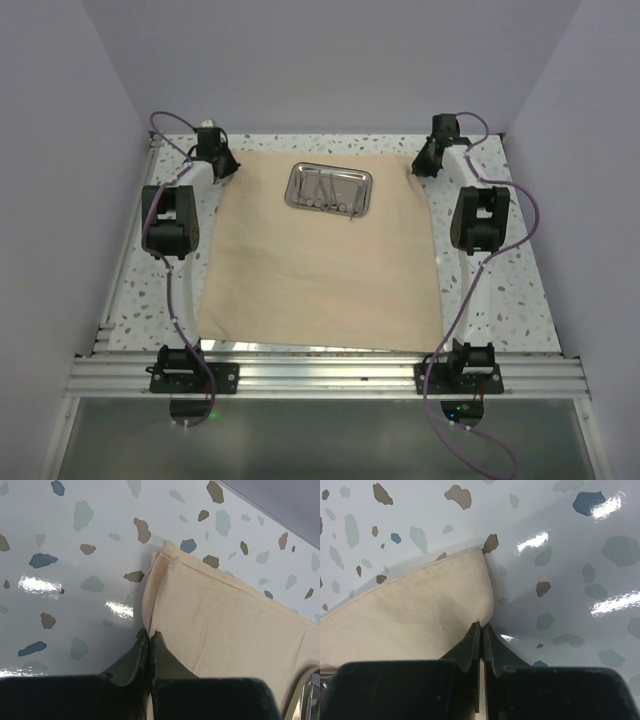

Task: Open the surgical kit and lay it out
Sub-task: Open the surgical kit at the center of the board.

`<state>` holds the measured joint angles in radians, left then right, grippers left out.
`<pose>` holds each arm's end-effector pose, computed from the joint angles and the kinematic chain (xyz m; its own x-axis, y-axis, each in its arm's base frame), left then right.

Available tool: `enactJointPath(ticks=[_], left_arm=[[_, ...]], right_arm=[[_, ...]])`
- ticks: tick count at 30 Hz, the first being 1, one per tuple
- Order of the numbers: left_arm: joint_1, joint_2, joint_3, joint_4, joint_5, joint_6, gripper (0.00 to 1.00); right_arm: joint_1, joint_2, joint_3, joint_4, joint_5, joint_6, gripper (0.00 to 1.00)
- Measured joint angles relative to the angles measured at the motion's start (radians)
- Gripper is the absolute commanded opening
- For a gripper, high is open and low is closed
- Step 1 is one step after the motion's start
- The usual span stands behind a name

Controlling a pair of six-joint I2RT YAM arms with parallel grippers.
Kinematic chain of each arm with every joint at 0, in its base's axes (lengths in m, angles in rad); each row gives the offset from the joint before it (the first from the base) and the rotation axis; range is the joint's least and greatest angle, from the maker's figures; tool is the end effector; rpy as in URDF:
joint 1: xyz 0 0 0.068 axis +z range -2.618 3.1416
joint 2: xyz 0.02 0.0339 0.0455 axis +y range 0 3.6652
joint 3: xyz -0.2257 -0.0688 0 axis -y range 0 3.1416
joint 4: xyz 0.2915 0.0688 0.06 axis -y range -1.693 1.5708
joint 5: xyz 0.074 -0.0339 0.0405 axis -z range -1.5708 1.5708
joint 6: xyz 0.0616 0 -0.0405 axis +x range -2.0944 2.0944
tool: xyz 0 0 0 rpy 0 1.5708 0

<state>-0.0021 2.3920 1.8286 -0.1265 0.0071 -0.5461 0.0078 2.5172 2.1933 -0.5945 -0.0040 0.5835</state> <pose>0.5683 -0.0016 0.0760 -0.5478 -0.5182 -0.6568 -0.3241 0.8552 -0.4044 0.5809 0.0048 0.1018 -0.6688 0.5457 -0.5049 0.4293 0.8379 0.3371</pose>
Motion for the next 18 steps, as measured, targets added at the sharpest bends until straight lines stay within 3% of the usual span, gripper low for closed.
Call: enactJointPath(ticks=[8, 14, 15, 16, 18], left_arm=[[0.000, 0.001, 0.002, -0.006, -0.016, -0.028, 0.00], [-0.001, -0.001, -0.008, 0.005, -0.038, -0.058, 0.00], [-0.001, -0.003, -0.012, 0.009, -0.041, -0.064, 0.03], [-0.001, -0.004, -0.015, 0.012, -0.043, -0.066, 0.25], [-0.001, -0.006, -0.021, 0.021, -0.047, -0.072, 0.52]], right_arm=[[0.001, 0.092, 0.171, -0.064, -0.015, 0.002, 0.00], [0.000, 0.107, 0.198, -0.074, -0.014, 0.011, 0.00], [0.000, 0.107, 0.198, -0.074, -0.014, 0.012, 0.00], [0.000, 0.107, 0.198, -0.073, -0.014, 0.013, 0.05], [0.000, 0.107, 0.192, -0.062, -0.019, 0.023, 0.47]])
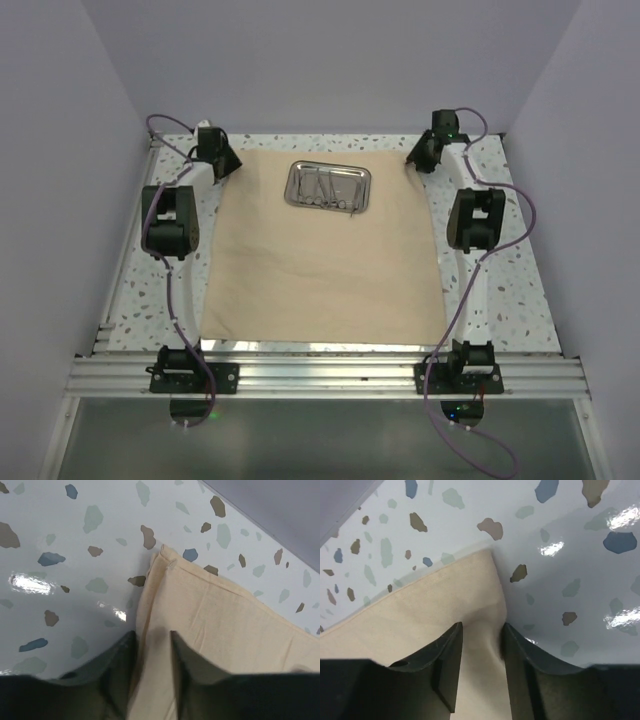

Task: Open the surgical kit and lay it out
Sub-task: Open the surgical kit at the center of the board.

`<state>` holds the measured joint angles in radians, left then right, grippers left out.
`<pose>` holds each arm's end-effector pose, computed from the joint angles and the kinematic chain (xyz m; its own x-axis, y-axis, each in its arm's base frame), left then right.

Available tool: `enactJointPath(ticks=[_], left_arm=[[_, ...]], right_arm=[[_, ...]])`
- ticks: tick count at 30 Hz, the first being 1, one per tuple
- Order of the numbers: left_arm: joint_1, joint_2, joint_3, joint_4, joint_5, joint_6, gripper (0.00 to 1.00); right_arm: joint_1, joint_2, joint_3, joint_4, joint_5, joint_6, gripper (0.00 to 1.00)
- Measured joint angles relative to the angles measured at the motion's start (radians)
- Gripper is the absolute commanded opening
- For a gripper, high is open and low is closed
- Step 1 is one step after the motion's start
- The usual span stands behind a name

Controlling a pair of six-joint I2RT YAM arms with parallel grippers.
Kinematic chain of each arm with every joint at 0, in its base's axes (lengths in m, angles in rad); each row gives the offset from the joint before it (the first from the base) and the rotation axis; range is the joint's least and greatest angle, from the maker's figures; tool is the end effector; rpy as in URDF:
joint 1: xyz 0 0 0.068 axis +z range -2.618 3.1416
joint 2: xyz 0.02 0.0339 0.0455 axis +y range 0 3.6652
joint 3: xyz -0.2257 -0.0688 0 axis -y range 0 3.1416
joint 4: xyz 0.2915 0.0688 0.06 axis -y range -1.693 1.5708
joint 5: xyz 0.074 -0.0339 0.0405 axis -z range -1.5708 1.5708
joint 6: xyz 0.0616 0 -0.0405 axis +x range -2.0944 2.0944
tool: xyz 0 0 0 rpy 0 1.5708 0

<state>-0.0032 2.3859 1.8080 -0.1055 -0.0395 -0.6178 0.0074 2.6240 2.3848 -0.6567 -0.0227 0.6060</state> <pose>0.5663 0.0006 0.0737 -0.4988 -0.5772 -0.6465 -0.3881 0.8158 -0.4288 0.5982 0.0058 0.1085 -0.6540 0.5646 -0.5035 0.4270 0.8249 0.3705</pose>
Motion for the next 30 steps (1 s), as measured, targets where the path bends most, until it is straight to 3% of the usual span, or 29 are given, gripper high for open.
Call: enactJointPath(ticks=[1, 2, 5, 15, 21, 26, 30], left_arm=[[0.000, -0.003, 0.000, 0.010, -0.001, -0.001, 0.61], [-0.002, -0.010, -0.006, 0.020, -0.006, -0.008, 0.69], [-0.004, -0.033, -0.039, 0.040, -0.019, -0.014, 0.73], [-0.003, -0.144, -0.116, -0.050, -0.063, 0.028, 0.72], [-0.006, -0.262, -0.099, -0.057, -0.051, 0.106, 0.72], [-0.058, -0.218, 0.136, -0.130, -0.074, 0.194, 0.72], [-0.165, -0.108, 0.351, -0.169, -0.106, 0.250, 0.71]], right_arm=[[-0.001, -0.003, -0.008, 0.023, -0.015, 0.006, 0.62], [-0.001, -0.014, -0.022, 0.050, -0.022, 0.010, 0.84], [0.002, -0.071, -0.111, 0.128, -0.029, 0.008, 0.98], [0.003, -0.226, -0.355, 0.166, 0.010, -0.005, 0.98], [0.008, -0.472, -0.608, 0.180, 0.041, -0.016, 0.98], [0.051, -0.762, -0.880, 0.261, 0.071, -0.028, 0.98], [0.114, -0.902, -1.041, 0.309, 0.085, -0.037, 0.99]])
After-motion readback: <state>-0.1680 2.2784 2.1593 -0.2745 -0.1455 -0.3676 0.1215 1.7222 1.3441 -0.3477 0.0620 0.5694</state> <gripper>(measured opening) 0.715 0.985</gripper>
